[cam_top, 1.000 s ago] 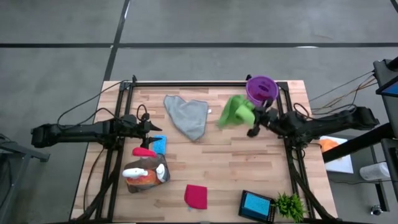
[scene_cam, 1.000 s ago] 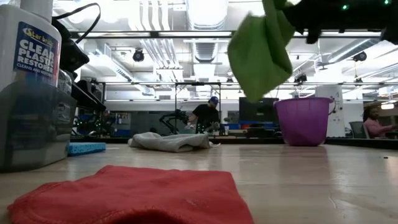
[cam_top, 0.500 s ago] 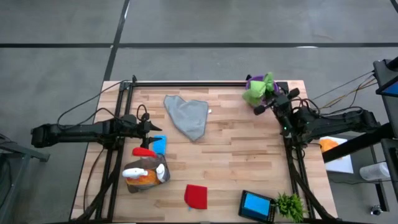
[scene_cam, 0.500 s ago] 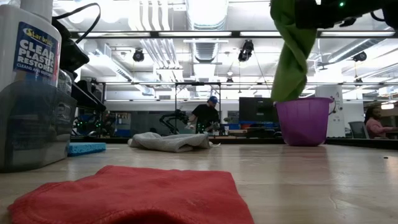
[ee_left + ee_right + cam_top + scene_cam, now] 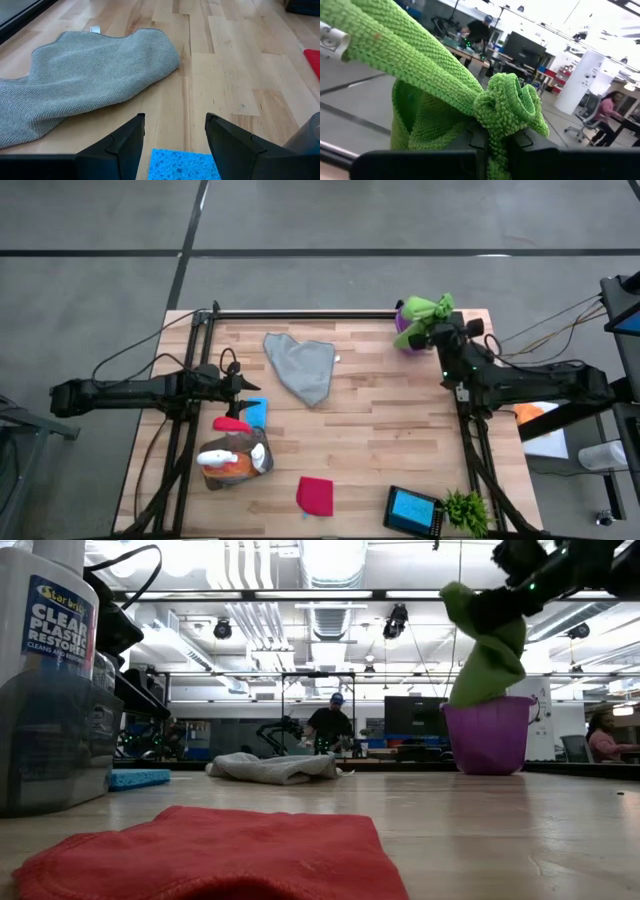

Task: Pick & Place Kitchen Items
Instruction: Put the green microfiber towel into the purple bucket

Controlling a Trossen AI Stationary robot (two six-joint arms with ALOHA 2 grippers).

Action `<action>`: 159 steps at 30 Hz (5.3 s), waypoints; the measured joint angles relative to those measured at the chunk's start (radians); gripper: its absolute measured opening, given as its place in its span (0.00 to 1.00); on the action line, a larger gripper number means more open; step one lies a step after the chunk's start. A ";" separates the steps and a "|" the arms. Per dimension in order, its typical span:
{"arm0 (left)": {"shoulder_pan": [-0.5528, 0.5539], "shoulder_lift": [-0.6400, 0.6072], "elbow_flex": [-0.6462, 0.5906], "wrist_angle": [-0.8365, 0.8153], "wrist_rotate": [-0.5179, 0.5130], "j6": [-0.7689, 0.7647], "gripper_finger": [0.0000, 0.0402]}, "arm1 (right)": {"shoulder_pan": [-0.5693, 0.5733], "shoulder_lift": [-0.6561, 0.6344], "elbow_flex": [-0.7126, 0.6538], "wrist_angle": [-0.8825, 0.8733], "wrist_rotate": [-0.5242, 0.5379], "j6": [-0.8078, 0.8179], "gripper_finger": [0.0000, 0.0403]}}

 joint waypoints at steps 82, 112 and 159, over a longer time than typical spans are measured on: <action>0.000 0.000 0.000 0.000 0.000 0.000 0.53 | -0.519 0.264 0.356 -1.297 -1.035 0.806 0.45; -0.001 0.000 0.000 0.000 0.000 0.000 0.53 | -0.298 0.323 0.288 -1.158 -0.919 0.901 0.45; 0.000 0.000 0.000 0.000 0.000 0.000 0.53 | -0.106 0.337 0.262 -0.954 -0.827 0.912 0.45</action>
